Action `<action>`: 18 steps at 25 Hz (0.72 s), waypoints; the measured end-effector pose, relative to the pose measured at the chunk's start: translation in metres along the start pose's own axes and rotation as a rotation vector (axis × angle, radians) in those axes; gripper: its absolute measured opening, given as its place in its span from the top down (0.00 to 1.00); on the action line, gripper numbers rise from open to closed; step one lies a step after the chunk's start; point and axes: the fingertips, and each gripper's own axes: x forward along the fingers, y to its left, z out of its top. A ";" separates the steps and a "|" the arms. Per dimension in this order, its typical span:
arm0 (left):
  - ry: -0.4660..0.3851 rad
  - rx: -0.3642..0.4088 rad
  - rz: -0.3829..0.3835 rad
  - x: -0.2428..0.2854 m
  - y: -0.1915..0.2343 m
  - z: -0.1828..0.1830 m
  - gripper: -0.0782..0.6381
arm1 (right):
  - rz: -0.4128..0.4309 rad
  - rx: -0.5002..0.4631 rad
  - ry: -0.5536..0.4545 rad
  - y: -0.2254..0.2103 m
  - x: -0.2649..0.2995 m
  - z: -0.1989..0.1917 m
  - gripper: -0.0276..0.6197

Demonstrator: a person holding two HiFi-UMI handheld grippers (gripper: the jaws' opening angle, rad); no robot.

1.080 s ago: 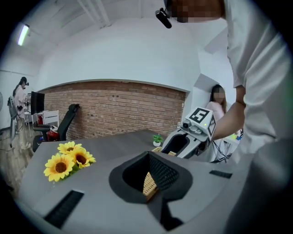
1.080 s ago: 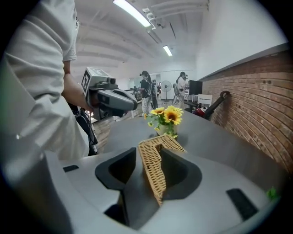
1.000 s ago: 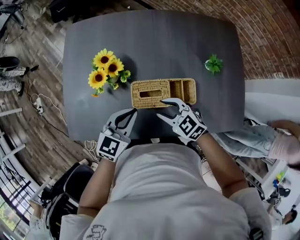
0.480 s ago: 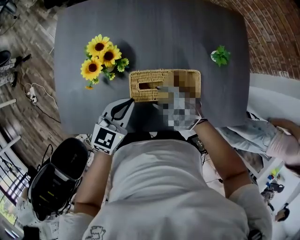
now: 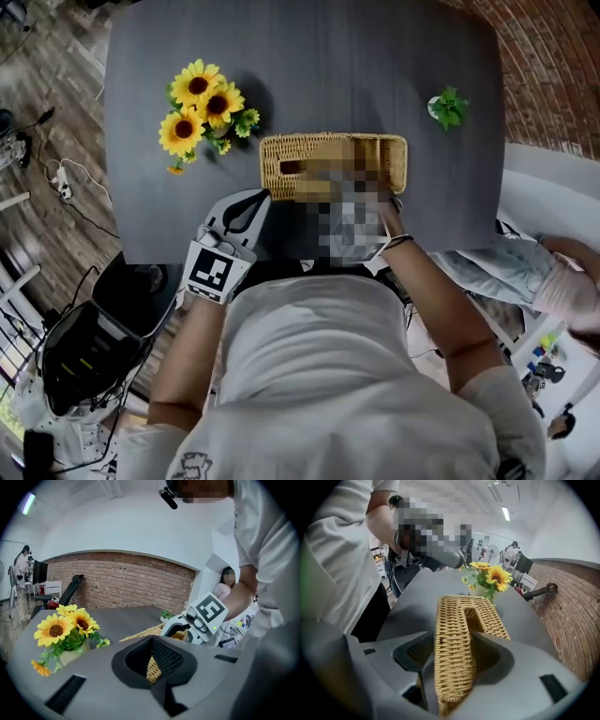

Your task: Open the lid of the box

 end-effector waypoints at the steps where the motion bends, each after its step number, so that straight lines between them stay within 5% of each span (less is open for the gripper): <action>1: -0.002 -0.004 0.001 0.000 0.000 0.001 0.87 | -0.009 -0.017 0.010 0.000 0.000 -0.001 0.55; 8: -0.009 -0.005 0.001 -0.002 -0.001 0.008 0.88 | -0.031 -0.075 0.036 0.000 0.000 -0.002 0.58; 18: 0.018 0.011 -0.027 -0.004 0.000 0.025 0.87 | 0.114 -0.046 0.017 -0.002 -0.017 0.009 0.59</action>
